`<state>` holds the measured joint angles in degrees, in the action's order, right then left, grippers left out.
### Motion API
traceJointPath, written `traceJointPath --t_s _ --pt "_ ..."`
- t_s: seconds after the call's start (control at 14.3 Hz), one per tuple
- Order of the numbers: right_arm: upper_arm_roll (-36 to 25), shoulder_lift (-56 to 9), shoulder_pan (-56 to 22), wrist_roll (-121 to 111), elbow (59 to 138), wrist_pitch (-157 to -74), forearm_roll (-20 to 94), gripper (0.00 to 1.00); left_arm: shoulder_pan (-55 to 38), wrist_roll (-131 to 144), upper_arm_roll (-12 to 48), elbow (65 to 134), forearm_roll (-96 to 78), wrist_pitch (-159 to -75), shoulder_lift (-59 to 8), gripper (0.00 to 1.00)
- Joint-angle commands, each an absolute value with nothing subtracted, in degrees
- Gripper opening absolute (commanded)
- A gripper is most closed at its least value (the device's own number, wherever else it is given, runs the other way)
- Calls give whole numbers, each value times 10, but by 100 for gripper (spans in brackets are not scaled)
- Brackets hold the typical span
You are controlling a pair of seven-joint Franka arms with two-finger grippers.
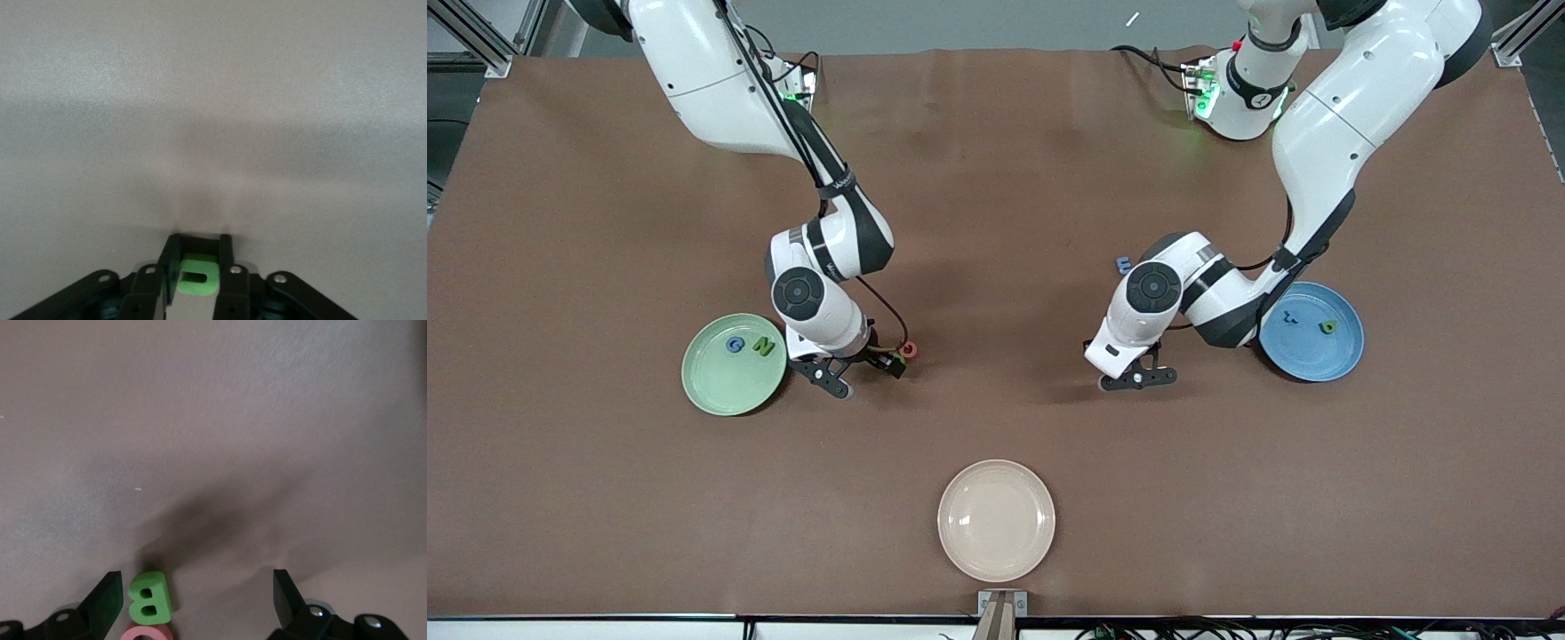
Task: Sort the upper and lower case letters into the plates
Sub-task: 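Grasp the green b with the left gripper while the right gripper grasps the green B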
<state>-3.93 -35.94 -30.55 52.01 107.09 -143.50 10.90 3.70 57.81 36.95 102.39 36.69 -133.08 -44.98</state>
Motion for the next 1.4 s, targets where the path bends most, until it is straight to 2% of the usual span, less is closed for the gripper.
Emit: traceJointPath --t_s 0.0,0.21,0.63,0.77,1.05,1.19,1.33 --pt "-44 -378 -319 540 1045 -1435 116 96 37 588 363 1036 361 -1321 -442 9" --pt "-44 -380 -322 540 1044 -1435 116 92 44 582 366 1035 361 -1299 -430 7" --pt "-44 -383 -324 540 1047 -1434 112 63 66 579 377 1035 361 -1285 -414 1" --pt "-44 -383 -324 541 1047 -1432 112 48 99 563 410 1035 361 -1253 -409 1" --pt "-44 -382 -318 540 1048 -1427 112 4 235 503 522 1056 367 -1188 -409 1" --pt "-46 -380 -310 538 1048 -1421 112 1 298 484 558 1091 373 -1187 -393 1" --pt "-47 -377 -294 533 1048 -1410 112 0 344 445 569 1134 381 -1189 -363 1"
